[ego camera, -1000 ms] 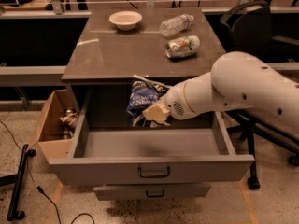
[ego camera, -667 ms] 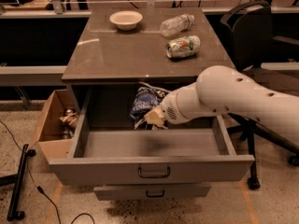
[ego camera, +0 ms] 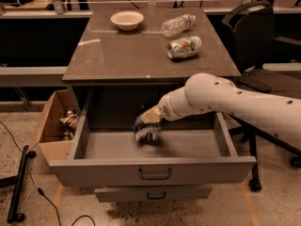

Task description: Place blue chip bag into top drawer

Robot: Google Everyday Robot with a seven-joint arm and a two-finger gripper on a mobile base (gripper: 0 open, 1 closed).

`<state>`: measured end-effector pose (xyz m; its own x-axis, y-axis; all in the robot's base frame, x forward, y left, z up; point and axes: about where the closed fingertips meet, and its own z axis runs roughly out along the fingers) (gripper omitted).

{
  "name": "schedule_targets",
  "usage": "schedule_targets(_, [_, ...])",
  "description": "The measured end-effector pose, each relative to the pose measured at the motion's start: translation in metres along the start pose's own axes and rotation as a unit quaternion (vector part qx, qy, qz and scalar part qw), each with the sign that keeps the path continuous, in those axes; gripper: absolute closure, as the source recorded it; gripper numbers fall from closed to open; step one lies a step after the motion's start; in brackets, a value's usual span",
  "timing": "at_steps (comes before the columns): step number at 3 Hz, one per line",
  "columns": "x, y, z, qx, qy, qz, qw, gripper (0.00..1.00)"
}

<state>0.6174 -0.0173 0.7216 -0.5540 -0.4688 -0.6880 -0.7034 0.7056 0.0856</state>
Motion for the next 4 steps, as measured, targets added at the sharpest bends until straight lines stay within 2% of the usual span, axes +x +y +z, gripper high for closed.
schedule_targets(1, [-0.011, -0.01, -0.006, -0.005, -0.018, 0.004, 0.9998, 0.0])
schedule_targets(2, [-0.023, -0.02, -0.043, 0.014, -0.057, 0.024, 0.998, 0.0])
schedule_targets(3, [-0.008, -0.011, -0.118, 0.035, -0.072, 0.053, 0.9954, 0.18])
schedule_targets(4, [0.012, -0.01, -0.23, 0.113, -0.095, 0.087, 0.9853, 0.41])
